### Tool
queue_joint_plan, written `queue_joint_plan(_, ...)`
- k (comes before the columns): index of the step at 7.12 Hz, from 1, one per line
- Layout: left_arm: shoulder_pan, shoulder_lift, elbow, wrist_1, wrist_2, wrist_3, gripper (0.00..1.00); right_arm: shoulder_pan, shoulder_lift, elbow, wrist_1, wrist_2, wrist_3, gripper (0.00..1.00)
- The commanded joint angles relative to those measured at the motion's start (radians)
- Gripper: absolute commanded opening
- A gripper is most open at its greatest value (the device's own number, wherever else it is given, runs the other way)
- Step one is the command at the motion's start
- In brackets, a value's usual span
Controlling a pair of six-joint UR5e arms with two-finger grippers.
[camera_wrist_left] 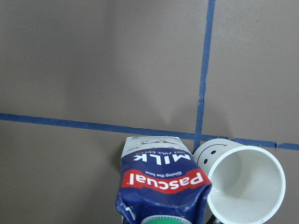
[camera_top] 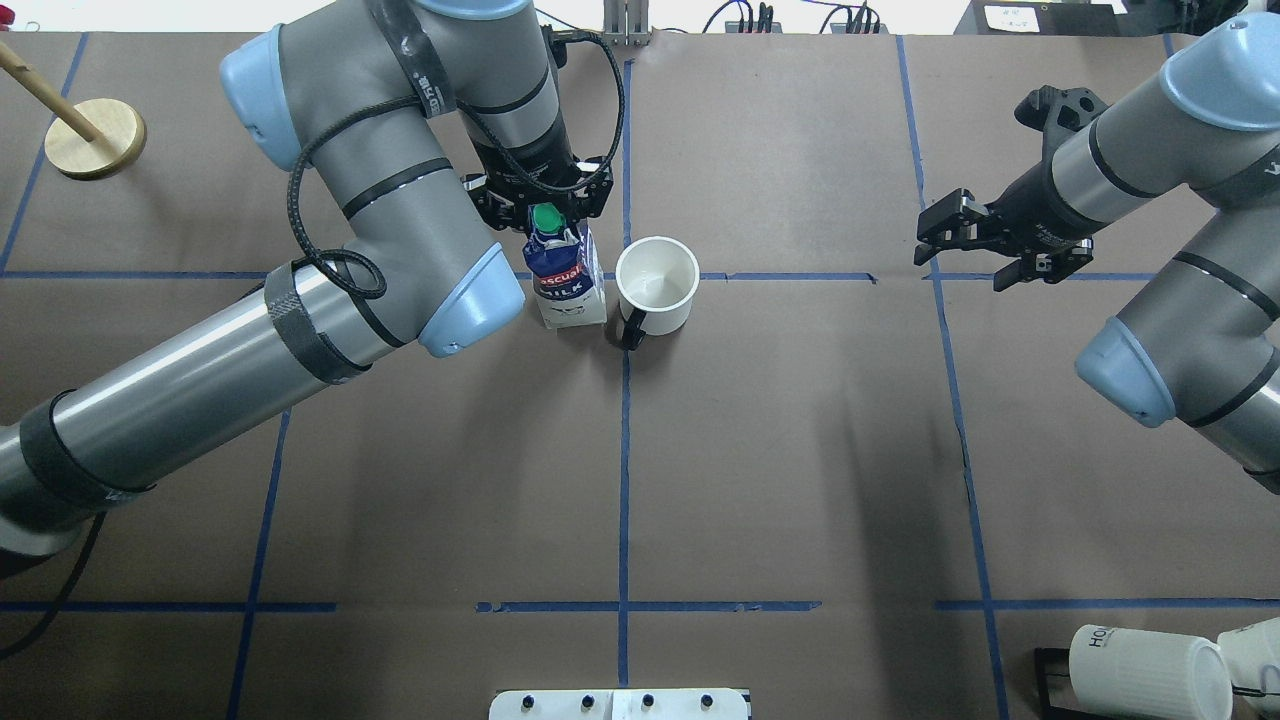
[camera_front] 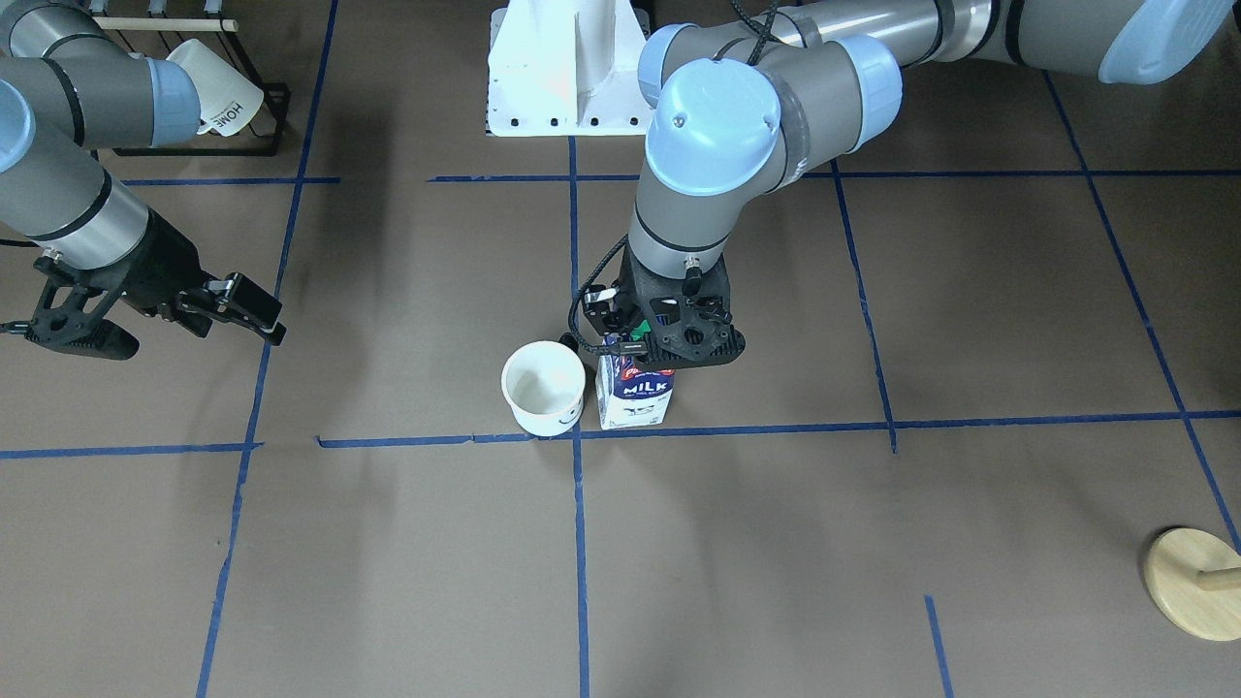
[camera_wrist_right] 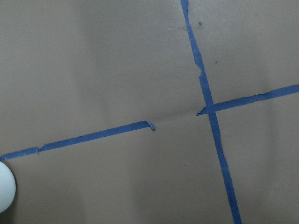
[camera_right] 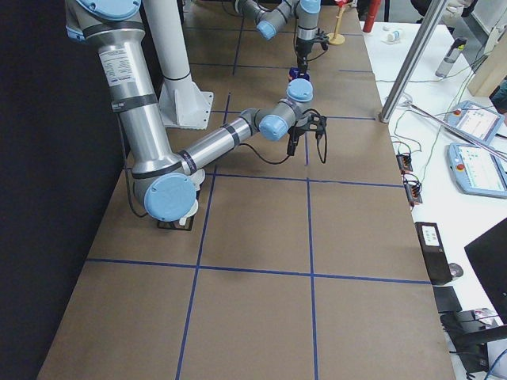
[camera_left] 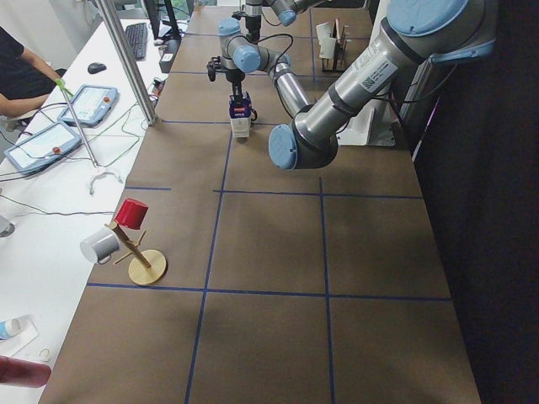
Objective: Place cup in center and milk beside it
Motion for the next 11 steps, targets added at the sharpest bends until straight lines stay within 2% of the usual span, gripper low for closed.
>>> queue_joint_plan(1,0.0,-0.002,-0.009,0.002,0.003,-0.001,1.0,-0.001,-0.002,-0.002,0.0,0.0,0.0,1.0)
queue_joint_plan(2,-0.012,-0.003,-0.047,0.011,0.003,-0.001,1.0,-0.001,-0.002,-0.003,0.0,0.0,0.0,1.0)
queue_joint_plan(4,-0.09,0.006,-0.245,0.121,0.009,0.0,1.0,-0.009,0.001,-0.008,0.0,-0.002,0.0,1.0)
queue_joint_plan(5,-0.124,0.059,-0.332,0.13,0.007,0.032,1.0,-0.007,0.002,-0.008,0.0,0.0,-0.003,1.0)
queue_joint_plan(7,-0.179,0.258,-0.475,0.129,0.001,0.242,1.0,0.034,0.001,-0.005,-0.009,0.015,-0.013,1.0)
queue_joint_plan(8,-0.256,0.35,-0.505,0.129,-0.011,0.386,1.0,0.098,-0.007,-0.003,-0.016,0.047,-0.064,1.0)
queue_joint_plan(10,-0.42,0.511,-0.487,0.129,-0.106,0.736,1.0,0.271,-0.06,-0.011,-0.065,0.133,-0.307,1.0)
queue_joint_plan(11,-0.507,0.599,-0.47,0.131,-0.108,0.936,1.0,0.372,-0.067,-0.009,-0.205,0.146,-0.539,1.0)
